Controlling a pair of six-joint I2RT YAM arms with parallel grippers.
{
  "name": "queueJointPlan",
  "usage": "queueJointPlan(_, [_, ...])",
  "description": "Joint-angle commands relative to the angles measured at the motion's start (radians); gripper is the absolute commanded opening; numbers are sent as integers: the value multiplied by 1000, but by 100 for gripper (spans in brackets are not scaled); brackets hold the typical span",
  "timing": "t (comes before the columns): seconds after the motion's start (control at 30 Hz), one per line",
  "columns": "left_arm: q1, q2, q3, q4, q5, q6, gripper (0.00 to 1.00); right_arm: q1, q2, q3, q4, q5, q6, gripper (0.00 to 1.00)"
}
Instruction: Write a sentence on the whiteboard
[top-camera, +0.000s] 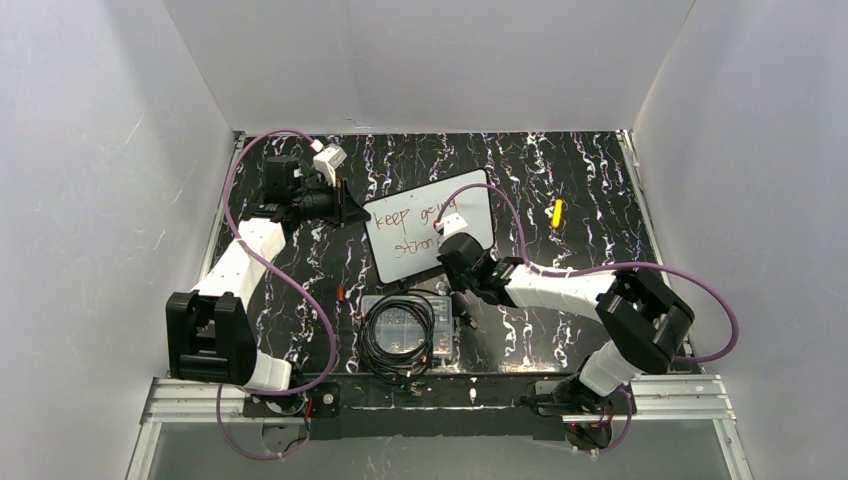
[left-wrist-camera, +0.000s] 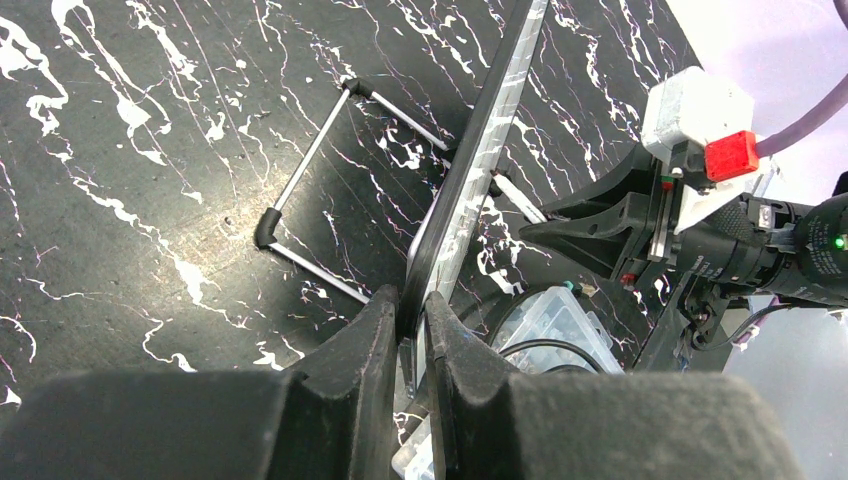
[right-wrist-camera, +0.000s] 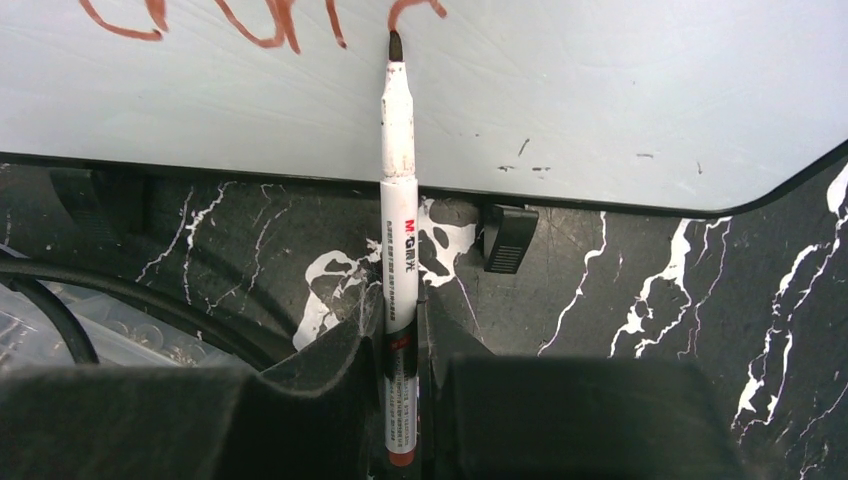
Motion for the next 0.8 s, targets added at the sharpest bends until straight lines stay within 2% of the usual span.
queueJointPlan(0.0, [12, -29, 40, 14, 9, 0, 0, -2, -16, -18, 5, 18, 24, 1])
queueJointPlan(0.77, [12, -32, 38, 12, 9, 0, 0, -3, -2, 60, -15, 75, -13, 1])
